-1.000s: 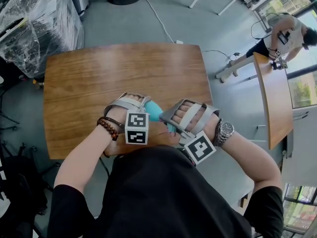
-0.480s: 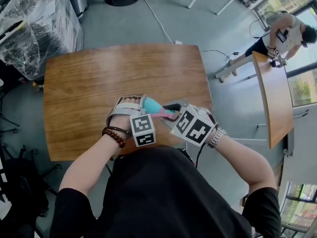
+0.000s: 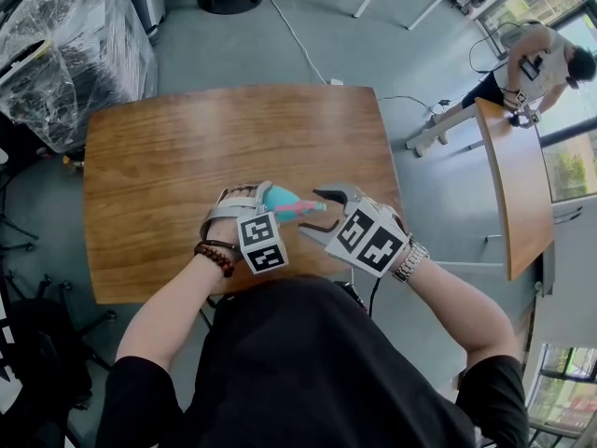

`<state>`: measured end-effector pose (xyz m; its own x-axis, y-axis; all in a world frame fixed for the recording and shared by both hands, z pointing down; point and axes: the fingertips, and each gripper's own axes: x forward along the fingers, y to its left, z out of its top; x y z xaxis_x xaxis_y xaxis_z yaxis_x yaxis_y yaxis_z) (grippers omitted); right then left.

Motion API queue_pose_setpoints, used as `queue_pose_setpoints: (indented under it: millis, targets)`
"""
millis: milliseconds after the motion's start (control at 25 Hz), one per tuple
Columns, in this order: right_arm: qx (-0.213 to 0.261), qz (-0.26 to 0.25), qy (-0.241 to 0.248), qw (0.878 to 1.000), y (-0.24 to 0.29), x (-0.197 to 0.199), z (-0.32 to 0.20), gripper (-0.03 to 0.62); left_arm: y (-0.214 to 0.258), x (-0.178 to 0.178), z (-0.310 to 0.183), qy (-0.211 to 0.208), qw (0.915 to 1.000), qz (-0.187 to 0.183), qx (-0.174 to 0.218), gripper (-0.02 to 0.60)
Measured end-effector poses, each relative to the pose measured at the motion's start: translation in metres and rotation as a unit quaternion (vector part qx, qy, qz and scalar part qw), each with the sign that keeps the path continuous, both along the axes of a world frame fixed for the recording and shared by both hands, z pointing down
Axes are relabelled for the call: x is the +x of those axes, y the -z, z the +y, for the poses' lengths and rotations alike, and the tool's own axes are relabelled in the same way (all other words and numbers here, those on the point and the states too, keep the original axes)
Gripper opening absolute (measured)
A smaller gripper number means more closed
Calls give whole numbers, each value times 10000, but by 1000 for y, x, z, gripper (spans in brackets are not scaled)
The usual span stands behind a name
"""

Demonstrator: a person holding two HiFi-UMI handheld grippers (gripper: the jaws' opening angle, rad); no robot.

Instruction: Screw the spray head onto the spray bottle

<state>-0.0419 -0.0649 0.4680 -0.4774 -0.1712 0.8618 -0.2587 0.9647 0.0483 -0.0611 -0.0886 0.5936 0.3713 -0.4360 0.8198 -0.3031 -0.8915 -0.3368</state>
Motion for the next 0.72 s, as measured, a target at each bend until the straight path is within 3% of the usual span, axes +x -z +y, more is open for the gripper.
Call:
queue_pose_setpoints:
  millis: [160, 360, 720]
  targets:
    - [403, -300, -292, 9983, 19, 10, -16, 259, -17, -9, -6, 395, 9968, 584, -369, 407]
    - [559, -600, -889, 9927, 30, 29, -29, 259, -37, -26, -36, 1250, 9804, 1339, -720, 413]
    - [445, -766, -1427, 9858, 13, 48, -11, 256, -65, -45, -98, 2163, 9531, 2004, -674, 417]
